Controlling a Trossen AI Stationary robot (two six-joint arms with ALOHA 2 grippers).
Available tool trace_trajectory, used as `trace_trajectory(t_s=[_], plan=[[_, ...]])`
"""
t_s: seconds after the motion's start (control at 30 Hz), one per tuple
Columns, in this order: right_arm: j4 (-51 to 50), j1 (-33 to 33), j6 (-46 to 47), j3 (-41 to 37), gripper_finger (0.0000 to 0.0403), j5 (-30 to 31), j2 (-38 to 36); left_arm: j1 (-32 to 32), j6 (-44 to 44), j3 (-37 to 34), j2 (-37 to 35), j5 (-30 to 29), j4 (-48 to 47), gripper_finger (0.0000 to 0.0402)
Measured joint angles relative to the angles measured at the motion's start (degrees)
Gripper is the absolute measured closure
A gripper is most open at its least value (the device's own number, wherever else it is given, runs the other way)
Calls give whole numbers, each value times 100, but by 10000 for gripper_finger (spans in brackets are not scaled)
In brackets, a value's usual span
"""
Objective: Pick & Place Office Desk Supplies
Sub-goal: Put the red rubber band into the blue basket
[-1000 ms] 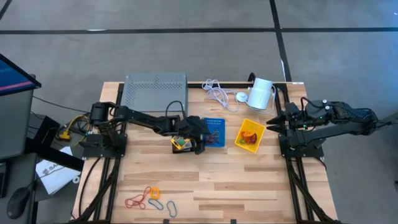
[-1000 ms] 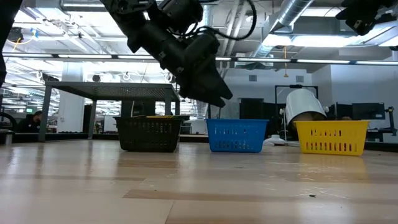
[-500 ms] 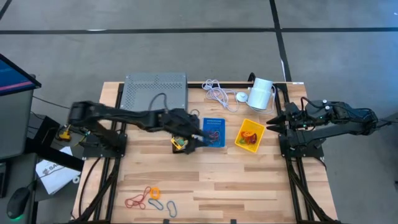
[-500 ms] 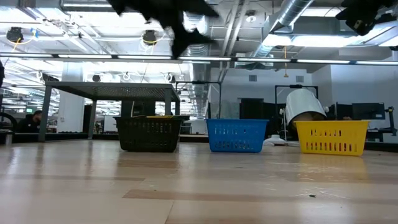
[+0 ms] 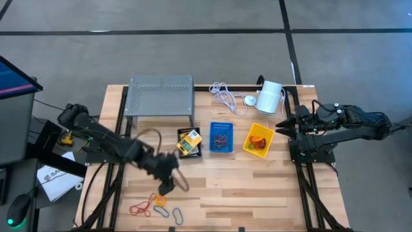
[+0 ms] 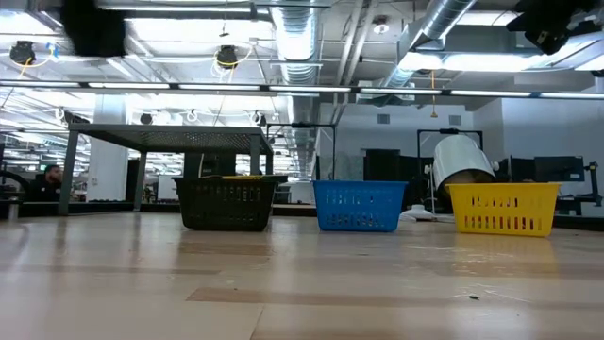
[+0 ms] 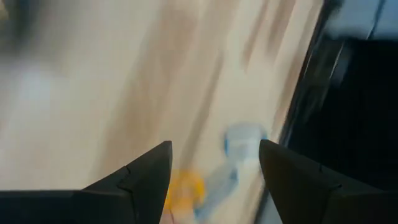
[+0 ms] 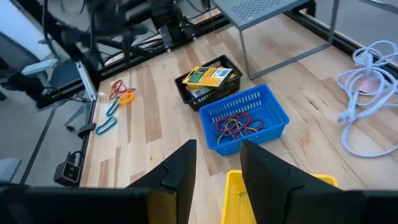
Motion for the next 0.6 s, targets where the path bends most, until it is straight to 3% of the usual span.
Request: trace_trajectory(t_s=[0.4, 0.6], plan=[[197, -2, 174, 0, 282, 105, 0, -1535, -1594, -5, 1479, 1390, -538, 165], [328, -2, 338, 0, 282, 105, 2, -2010, -2143, -7, 2017, 1390, -543, 165]])
